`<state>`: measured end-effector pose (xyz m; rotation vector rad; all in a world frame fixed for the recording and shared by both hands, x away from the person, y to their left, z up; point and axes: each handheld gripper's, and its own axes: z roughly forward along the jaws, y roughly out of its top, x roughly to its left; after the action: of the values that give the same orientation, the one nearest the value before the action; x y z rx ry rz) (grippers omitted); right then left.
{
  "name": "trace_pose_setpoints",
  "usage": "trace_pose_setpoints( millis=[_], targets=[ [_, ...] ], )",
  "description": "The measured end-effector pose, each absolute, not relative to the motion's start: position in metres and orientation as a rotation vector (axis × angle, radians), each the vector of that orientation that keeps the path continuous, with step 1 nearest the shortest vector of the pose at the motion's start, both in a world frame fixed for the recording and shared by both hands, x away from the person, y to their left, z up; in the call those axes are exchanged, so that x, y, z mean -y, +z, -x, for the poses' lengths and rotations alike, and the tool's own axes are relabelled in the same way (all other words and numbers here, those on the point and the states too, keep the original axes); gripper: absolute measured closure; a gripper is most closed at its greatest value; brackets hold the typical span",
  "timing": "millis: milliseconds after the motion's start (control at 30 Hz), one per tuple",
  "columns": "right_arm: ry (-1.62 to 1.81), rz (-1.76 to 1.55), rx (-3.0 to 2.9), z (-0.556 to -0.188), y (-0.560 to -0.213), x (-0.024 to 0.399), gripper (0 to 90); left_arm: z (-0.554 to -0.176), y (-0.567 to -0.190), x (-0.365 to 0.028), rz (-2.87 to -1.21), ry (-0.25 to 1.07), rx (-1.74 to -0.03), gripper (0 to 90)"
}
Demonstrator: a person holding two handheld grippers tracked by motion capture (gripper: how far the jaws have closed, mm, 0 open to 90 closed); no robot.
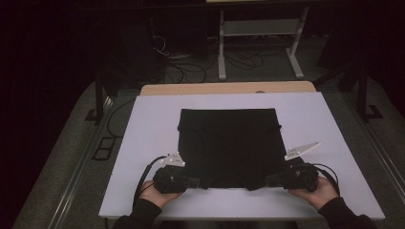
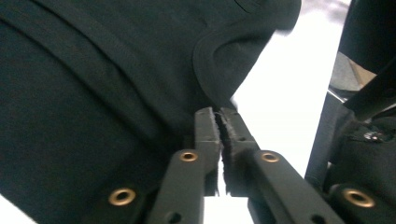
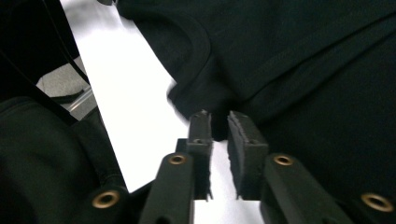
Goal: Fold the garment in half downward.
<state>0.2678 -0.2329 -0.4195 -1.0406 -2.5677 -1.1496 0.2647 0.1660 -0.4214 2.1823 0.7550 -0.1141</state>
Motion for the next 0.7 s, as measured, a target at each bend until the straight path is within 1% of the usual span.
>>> trace_pose_setpoints(
  millis=[67,200,300,433,467,500,533,633,700],
  targets=[
    [-1.142,1.037,2.576,-0.267,-0.420,0.232,71.5,-0.265,-0.422,-0.166,-2.185,-0.122,-0.753,78.5],
    [-1.139,1.039,2.606,-0.266,-0.419,0.231,63.7,-0.265,-0.422,-0.167,-2.186,-0.116,-0.754,65.0],
    [-1.163,1.051,2.631,-0.264,-0.417,0.230,55.5,-0.264,-0.421,-0.167,-2.173,-0.092,-0.772,55.9],
    [-1.210,1.069,2.659,-0.263,-0.413,0.230,36.8,-0.263,-0.417,-0.170,-2.153,-0.038,-0.780,42.4],
    [-1.213,1.078,2.657,-0.263,-0.413,0.230,29.9,-0.262,-0.416,-0.171,-2.145,-0.030,-0.783,40.8],
    [-1.209,1.087,2.649,-0.265,-0.414,0.229,20.3,-0.262,-0.415,-0.172,-2.134,-0.031,-0.778,37.4],
    [-1.192,1.102,2.634,-0.266,-0.415,0.229,15.8,-0.262,-0.414,-0.173,-2.125,-0.024,-0.779,34.0],
    [-1.179,1.121,2.645,-0.268,-0.417,0.227,9.2,-0.261,-0.412,-0.175,-2.101,0.002,-0.785,23.3],
    [-1.192,1.124,2.656,-0.267,-0.415,0.226,0.0,-0.261,-0.411,-0.176,-2.096,0.016,-0.794,14.5]
  ],
)
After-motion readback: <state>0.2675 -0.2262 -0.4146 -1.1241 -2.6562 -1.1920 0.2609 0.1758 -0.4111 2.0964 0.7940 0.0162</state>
